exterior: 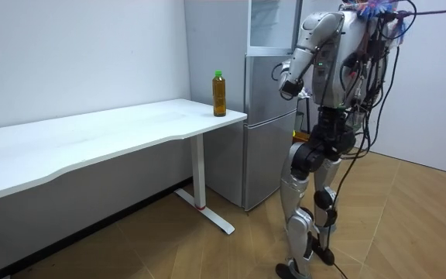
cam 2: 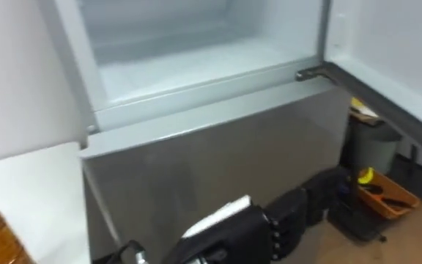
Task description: Put the bottle in the upper fridge
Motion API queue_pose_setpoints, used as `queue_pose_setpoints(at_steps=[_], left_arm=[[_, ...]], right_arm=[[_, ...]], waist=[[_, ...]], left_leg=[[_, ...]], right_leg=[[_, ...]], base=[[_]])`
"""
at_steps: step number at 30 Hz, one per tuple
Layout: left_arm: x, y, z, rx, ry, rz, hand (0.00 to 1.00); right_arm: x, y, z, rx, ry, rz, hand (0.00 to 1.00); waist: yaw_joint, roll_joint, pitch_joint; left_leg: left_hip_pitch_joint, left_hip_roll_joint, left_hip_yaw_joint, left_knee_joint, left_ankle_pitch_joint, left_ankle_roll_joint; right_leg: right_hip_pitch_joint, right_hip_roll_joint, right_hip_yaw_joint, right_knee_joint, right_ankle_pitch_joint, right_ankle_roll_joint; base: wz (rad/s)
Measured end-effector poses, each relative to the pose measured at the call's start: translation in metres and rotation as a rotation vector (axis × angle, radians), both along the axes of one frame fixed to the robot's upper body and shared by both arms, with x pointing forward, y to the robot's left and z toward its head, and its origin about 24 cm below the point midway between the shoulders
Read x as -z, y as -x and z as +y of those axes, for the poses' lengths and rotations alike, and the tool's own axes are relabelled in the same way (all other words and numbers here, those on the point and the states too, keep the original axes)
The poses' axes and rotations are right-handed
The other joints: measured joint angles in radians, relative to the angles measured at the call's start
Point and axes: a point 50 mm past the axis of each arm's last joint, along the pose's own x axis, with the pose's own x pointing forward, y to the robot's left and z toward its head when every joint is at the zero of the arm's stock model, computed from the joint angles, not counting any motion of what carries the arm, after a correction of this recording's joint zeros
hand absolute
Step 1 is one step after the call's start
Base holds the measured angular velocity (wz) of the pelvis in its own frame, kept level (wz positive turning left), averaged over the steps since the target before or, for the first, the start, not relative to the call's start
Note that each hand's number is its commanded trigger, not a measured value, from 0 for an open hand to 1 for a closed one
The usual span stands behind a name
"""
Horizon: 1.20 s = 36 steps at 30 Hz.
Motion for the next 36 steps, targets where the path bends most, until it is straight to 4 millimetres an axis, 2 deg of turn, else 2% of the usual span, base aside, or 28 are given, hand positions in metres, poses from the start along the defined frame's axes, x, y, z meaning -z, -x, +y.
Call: queue_pose_setpoints(at_steps=[1, 3, 6, 8, 10, 14, 15, 16, 22, 26, 28, 29, 31, 32, 36], left_arm=[[0.0, -0.002, 0.003, -0.018, 0.003, -0.001, 0.0], [-0.002, -0.006, 0.009, -0.055, 0.011, -0.005, 0.0], [-0.01, -0.011, 0.022, -0.142, 0.04, -0.024, 0.0], [-0.02, -0.014, 0.033, -0.224, 0.064, -0.06, 0.0], [-0.026, -0.017, 0.042, -0.291, 0.07, -0.101, 0.0], [-0.034, -0.025, 0.065, -0.466, 0.055, -0.159, 0.0], [-0.037, -0.024, 0.073, -0.508, 0.064, -0.178, 0.0], [-0.039, -0.024, 0.076, -0.534, 0.067, -0.195, 0.0], [-0.051, -0.01, 0.112, -0.779, 0.094, -0.333, 0.0], [-0.06, 0.001, 0.136, -0.932, 0.143, -0.398, 0.0], [-0.061, 0.005, 0.148, -1.027, 0.146, -0.424, 0.0], [-0.063, 0.008, 0.157, -1.093, 0.152, -0.447, 0.0], [-0.065, 0.014, 0.173, -1.207, 0.164, -0.48, 0.0], [-0.062, 0.018, 0.185, -1.29, 0.159, -0.486, 0.0], [-0.041, 0.026, 0.214, -1.488, 0.107, -0.406, 0.0]], right_arm=[[0.0, -0.002, 0.0, -0.002, 0.0, -0.004, 0.0], [-0.001, -0.005, -0.001, -0.007, 0.008, -0.007, 0.0], [0.001, 0.001, -0.004, 0.0, 0.024, 0.021, 0.0], [0.003, 0.01, -0.004, 0.006, 0.03, 0.054, 0.0], [0.004, 0.013, -0.004, -0.003, 0.031, 0.064, 0.0], [0.005, 0.018, -0.004, -0.028, 0.059, 0.075, 0.0], [0.005, 0.02, -0.004, -0.028, 0.065, 0.078, 0.0], [0.005, 0.021, -0.004, -0.026, 0.066, 0.08, 0.0], [0.007, 0.032, -0.005, -0.017, 0.078, 0.1, 0.0], [0.007, 0.039, -0.006, 0.009, 0.077, 0.102, 0.0], [0.008, 0.045, -0.007, 0.034, 0.076, 0.105, 0.0], [0.008, 0.048, -0.009, 0.055, 0.07, 0.105, 0.0], [0.007, 0.053, -0.01, 0.081, 0.058, 0.1, 0.0], [0.007, 0.057, -0.011, 0.096, 0.054, 0.102, 0.0], [0.007, 0.066, -0.016, 0.131, 0.058, 0.109, 0.0]], waist=[[0.013, 0.001, -0.0038], [0.029, 0.001, -0.0053], [0.051, 0.005, -0.0081], [0.063, 0.014, -0.0102], [0.08, 0.022, -0.0109], [0.114, 0.046, -0.0058], [0.117, 0.046, -0.0025], [0.124, 0.05, -0.0041], [0.169, 0.043, -0.0032], [0.204, 0.031, -0.003], [0.209, 0.025, -0.0096], [0.224, 0.022, -0.0132], [0.23, 0.018, -0.0134], [0.237, 0.013, -0.011], [0.249, 0.008, -0.0157]], left_leg=[[0.002, 0.0, -0.008, 0.001, 0.0, -0.001], [0.0, 0.0, -0.019, 0.002, 0.001, -0.001], [0.001, 0.001, -0.029, 0.002, 0.001, -0.002], [0.003, 0.0, -0.042, 0.001, 0.001, -0.003], [0.006, 0.001, -0.043, 0.001, 0.002, -0.003], [0.018, 0.002, -0.048, -0.003, 0.002, -0.004], [0.017, 0.001, -0.05, -0.004, 0.002, -0.004], [0.018, 0.0, -0.051, -0.004, 0.002, -0.004], [0.026, -0.008, -0.058, -0.004, 0.003, -0.005], [0.035, -0.013, -0.083, -0.008, 0.003, -0.005], [0.039, -0.017, -0.096, -0.008, 0.003, -0.005], [0.04, -0.018, -0.1, -0.007, 0.003, -0.005], [0.046, -0.019, -0.104, -0.007, 0.003, -0.005], [0.056, -0.02, -0.104, -0.009, 0.003, -0.005], [0.071, -0.023, -0.111, -0.015, 0.002, -0.005]], right_leg=[[0.006, 0.0, -0.006, -0.001, -0.002, -0.001], [0.02, -0.001, -0.02, -0.006, -0.003, -0.001], [0.035, 0.002, -0.031, -0.021, -0.002, -0.001], [0.048, 0.001, -0.046, -0.028, -0.003, 0.0], [0.05, 0.003, -0.043, -0.031, -0.003, -0.001], [0.066, 0.006, -0.046, -0.034, -0.003, -0.001], [0.065, 0.005, -0.047, -0.035, -0.005, -0.002], [0.066, 0.005, -0.048, -0.034, -0.005, -0.002], [0.067, -0.006, -0.051, -0.01, -0.027, 0.001], [0.087, -0.009, -0.07, -0.017, -0.029, 0.004], [0.097, -0.012, -0.081, -0.019, -0.032, 0.008], [0.102, -0.013, -0.084, -0.019, -0.035, 0.008], [0.109, -0.016, -0.097, -0.019, -0.038, 0.009], [0.116, -0.016, -0.098, -0.018, -0.041, 0.009], [0.136, -0.017, -0.1, -0.017, -0.052, 0.011]], base=[[0.23], [0.17], [0.14], [0.16], [-0.01], [0.02], [0.08], [0.0], [0.06], [0.12], [0.25], [0.18], [0.1], [0.05], [0.07]])
